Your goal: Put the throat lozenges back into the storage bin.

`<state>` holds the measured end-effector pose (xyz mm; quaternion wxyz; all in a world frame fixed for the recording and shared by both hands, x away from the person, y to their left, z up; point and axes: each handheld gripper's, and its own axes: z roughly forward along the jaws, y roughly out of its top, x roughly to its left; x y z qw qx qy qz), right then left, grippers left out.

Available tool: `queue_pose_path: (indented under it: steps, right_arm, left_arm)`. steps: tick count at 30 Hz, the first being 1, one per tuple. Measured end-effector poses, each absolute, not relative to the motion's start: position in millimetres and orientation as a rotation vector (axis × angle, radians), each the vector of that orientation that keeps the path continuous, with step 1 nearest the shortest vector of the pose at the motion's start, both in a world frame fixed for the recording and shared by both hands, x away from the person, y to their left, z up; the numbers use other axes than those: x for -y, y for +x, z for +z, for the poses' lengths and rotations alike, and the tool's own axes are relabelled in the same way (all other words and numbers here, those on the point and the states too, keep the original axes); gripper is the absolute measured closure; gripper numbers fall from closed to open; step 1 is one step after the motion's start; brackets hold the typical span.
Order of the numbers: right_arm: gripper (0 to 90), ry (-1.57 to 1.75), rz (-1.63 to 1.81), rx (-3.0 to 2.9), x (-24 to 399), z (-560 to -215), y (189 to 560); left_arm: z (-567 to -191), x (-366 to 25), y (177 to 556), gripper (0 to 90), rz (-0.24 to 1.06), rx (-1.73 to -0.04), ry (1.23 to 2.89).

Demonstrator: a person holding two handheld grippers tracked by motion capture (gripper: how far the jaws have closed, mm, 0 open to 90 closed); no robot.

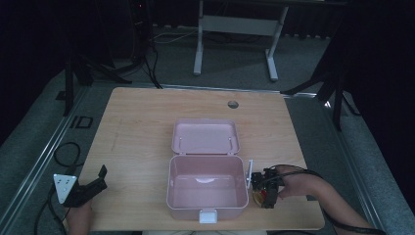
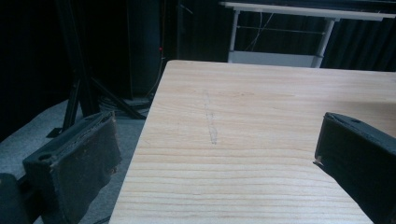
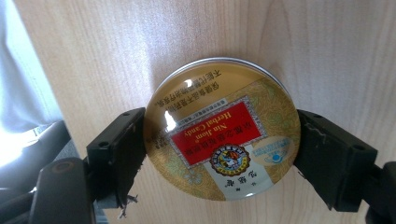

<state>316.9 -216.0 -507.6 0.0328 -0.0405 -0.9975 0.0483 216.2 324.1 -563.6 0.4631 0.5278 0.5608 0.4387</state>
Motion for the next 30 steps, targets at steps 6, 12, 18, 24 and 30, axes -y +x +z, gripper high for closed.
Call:
queue_pose_path:
  steps: [6,12,18,24,30]
  right_arm:
    - [20.4,-0.152,0.14,3.059,220,-495,318]
    - [20.4,-0.177,0.133,3.07,225,-475,320]
    - [20.4,-0.184,0.118,3.083,227,-445,320]
    - [20.4,-0.204,0.101,3.107,225,-412,319]
    - [20.4,-0.142,0.057,3.166,215,-375,313]
  left_arm:
    - [-564,-324,216,0.3,1.078,-1.378,1.298]
    - [-563,-324,216,0.3,1.073,-1.379,1.302]
    - [-563,-323,217,0.3,1.071,-1.378,1.305]
    - [-563,-323,217,0.3,1.071,-1.375,1.306]
    - [-563,-323,217,0.3,1.072,-1.374,1.311]
